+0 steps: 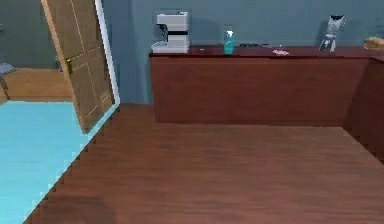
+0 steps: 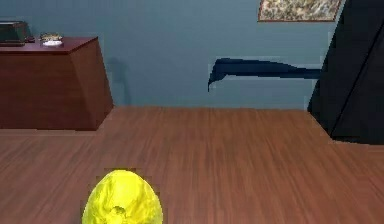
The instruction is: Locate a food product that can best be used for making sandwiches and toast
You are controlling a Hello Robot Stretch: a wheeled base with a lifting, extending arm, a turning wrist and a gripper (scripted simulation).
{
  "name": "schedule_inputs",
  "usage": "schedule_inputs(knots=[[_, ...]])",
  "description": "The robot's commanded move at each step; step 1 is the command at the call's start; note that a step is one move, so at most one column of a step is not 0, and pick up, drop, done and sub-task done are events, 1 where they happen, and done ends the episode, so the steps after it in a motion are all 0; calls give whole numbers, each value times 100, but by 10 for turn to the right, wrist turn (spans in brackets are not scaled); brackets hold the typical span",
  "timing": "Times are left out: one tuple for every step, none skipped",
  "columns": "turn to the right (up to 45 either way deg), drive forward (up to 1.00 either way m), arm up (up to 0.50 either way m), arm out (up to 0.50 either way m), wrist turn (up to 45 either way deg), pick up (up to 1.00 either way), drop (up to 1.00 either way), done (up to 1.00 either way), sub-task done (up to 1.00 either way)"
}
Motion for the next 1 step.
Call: schedule_inputs(knots=[[0,80,0,0,0,0,0,0,0]])
